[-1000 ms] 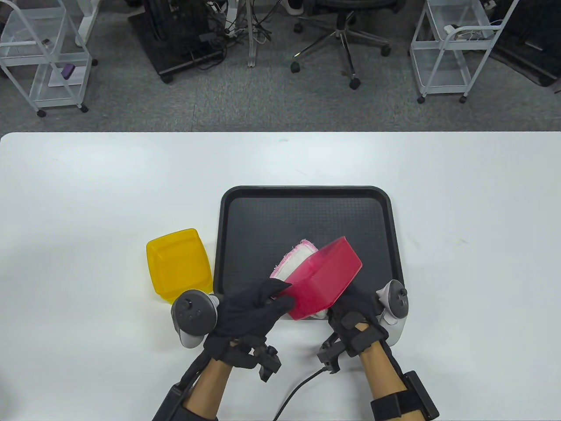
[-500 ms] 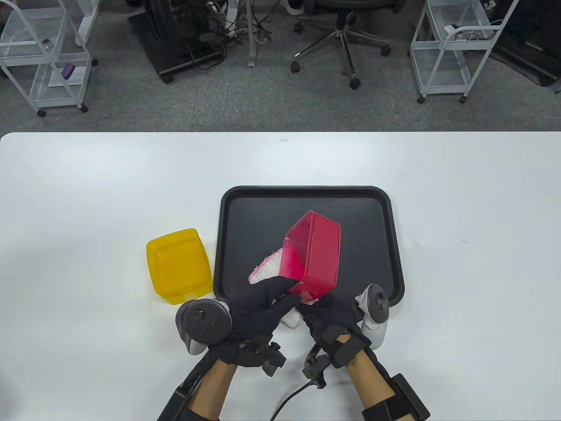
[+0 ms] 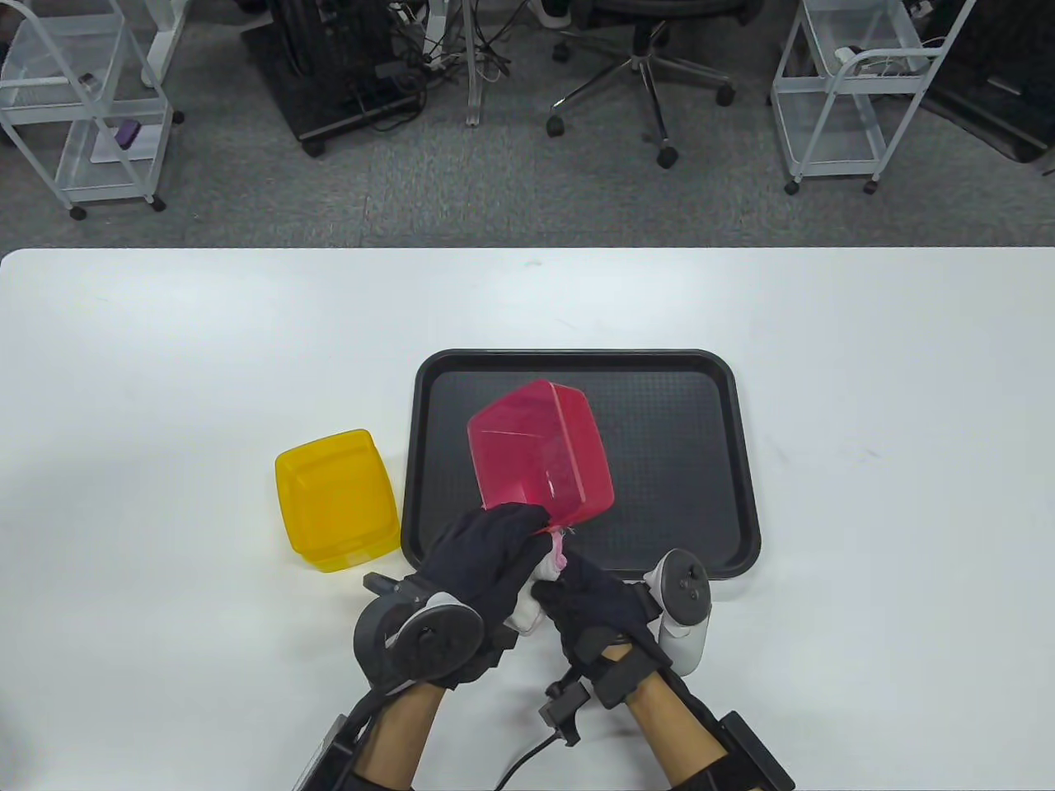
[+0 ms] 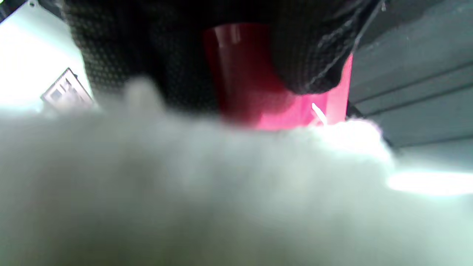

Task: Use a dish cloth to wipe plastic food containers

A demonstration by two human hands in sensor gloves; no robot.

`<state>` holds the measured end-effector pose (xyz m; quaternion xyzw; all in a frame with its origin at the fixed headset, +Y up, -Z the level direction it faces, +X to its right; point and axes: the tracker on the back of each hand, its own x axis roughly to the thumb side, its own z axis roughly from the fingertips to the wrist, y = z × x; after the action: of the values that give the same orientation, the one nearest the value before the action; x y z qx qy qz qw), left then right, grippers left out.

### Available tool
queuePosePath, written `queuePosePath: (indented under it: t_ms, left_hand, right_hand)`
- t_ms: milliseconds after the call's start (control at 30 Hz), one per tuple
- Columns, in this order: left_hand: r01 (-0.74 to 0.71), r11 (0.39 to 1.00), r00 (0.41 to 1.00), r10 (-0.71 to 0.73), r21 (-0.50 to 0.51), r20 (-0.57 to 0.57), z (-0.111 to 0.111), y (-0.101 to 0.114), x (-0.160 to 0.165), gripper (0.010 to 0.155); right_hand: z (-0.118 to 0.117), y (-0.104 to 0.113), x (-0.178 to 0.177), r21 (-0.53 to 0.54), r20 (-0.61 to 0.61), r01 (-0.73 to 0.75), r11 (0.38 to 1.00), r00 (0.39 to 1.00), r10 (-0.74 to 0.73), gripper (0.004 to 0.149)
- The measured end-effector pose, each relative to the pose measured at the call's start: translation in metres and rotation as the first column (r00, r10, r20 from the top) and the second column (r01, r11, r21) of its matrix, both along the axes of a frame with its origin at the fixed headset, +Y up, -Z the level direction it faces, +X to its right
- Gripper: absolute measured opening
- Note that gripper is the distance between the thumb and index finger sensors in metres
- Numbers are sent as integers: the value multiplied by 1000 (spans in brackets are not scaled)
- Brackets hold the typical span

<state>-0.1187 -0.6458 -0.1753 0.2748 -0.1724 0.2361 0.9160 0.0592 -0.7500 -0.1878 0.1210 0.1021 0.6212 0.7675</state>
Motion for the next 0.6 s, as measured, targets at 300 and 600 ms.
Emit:
queuePosePath:
  t_ms: [300,600]
  left_hand:
    - [76,997,996,-78,-32,-52,-9,-8,-12,40]
    - [-99,966,957,159,-240,243,-6,-2,7,39]
  right_hand:
    - [0,5,20,-22,223,58,998,973,-52,51]
    - [-17,15,61,95,306,230,968,919,-249,53]
